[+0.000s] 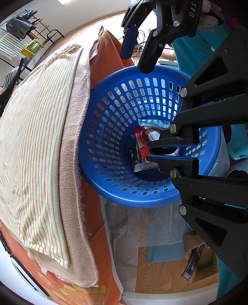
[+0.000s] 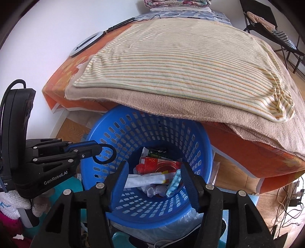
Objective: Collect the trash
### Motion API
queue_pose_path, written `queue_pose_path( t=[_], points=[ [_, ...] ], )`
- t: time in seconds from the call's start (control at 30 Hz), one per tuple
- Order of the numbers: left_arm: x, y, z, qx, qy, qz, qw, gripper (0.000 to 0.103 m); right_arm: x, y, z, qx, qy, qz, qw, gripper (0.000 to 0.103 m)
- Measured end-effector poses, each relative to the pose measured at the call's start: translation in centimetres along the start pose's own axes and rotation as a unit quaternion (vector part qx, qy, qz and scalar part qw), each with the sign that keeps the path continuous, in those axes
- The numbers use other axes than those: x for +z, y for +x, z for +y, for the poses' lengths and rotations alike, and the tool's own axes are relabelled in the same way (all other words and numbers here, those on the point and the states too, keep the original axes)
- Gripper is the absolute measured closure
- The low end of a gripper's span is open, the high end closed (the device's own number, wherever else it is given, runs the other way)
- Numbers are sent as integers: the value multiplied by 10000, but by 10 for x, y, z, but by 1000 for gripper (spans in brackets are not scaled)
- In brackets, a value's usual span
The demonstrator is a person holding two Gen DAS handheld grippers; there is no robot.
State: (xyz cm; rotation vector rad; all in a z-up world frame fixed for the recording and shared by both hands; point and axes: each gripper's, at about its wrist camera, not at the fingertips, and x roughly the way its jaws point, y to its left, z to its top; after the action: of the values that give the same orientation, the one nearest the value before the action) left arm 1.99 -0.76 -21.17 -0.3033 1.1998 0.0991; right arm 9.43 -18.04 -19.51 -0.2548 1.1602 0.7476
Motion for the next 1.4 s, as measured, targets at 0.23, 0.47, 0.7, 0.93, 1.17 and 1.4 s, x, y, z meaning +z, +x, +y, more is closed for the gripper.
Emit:
queue_pose_path(
  t=[0.23,0.47,0.7,0.93,1.17,1.4],
  points=[
    [1,-4,3,178,-54,-121,9998,48,0,-3,-4,-100,105,-37,9999,23],
    [2,-5,5,165,-123,-74,9998,42,3,-8,-12,-129,287,-90,9995,18],
    [4,-14,-1,106,-41,-123,9999,42,6,-14,-15,-215,384,-130,9989,15],
    [11,-34,-1,172,26,-340,9993,42,11,-27,-23,-257,554,-252,9978,13],
    [18,-62,-5,133,47,-663,9977,42,18,-44,-29,-280,636,-403,9968,12],
    [29,-98,-16,111,147,-1095,9938,32,31,-70,-28,-285,597,-763,9949,12]
  ],
)
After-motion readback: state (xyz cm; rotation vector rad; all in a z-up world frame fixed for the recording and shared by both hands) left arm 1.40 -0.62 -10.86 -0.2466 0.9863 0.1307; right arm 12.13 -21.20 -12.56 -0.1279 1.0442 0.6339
